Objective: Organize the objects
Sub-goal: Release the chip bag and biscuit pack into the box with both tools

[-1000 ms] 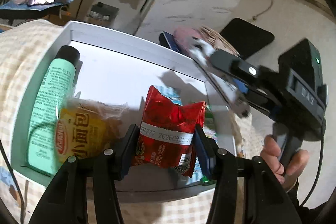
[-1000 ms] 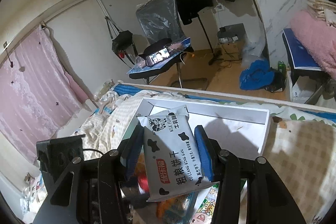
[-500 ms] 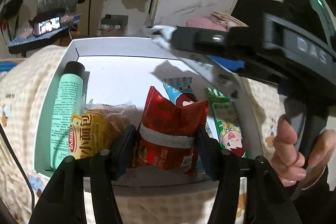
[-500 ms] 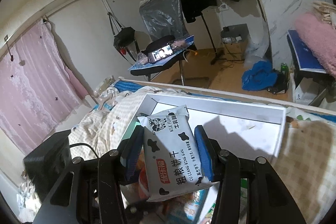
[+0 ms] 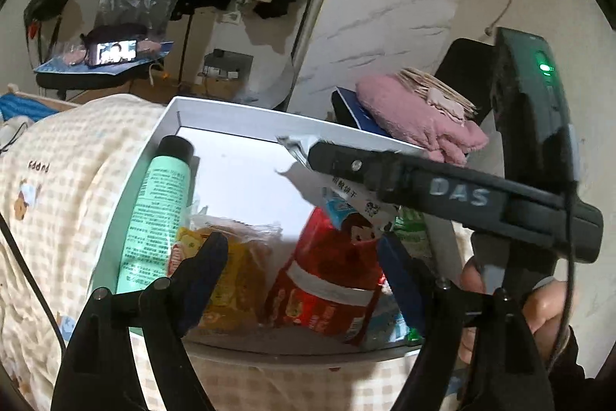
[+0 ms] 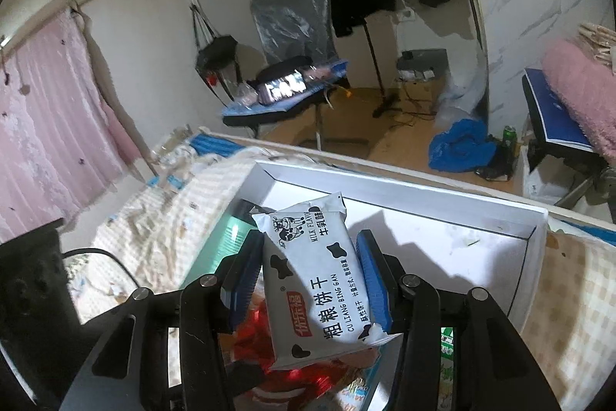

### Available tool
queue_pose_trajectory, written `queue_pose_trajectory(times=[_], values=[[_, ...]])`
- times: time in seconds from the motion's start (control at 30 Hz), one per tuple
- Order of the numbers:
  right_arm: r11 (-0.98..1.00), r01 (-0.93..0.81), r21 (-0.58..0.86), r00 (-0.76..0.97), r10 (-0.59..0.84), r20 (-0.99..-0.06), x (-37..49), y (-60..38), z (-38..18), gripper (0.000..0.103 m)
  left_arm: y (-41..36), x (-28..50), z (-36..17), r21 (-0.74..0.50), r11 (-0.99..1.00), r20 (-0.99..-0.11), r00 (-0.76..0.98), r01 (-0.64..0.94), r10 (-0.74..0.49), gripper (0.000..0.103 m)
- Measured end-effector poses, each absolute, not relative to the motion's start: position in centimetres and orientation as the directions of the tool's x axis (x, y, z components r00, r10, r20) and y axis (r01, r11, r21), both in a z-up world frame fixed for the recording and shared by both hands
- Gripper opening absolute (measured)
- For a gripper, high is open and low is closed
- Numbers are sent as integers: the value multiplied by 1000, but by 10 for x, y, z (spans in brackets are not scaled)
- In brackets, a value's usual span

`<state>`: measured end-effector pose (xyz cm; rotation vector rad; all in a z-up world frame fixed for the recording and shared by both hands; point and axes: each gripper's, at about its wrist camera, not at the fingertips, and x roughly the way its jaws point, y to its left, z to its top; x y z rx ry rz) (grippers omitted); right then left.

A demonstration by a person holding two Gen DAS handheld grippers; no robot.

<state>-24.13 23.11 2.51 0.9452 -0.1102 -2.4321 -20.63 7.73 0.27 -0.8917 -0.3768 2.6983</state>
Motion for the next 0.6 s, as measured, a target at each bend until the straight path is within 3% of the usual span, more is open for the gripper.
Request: queue_pose_trajectory(times=[0.1,0.6], values=[[-888,413,202,-620,-436,-652,-249,225,22,51,74,-209,3,-321,-932,-542,-775,-165,324,83],[-906,420,53,-641,-337,-689,-244,207,16,51,87,-205,5,-258,-952,-561,-778,-162,284,83]])
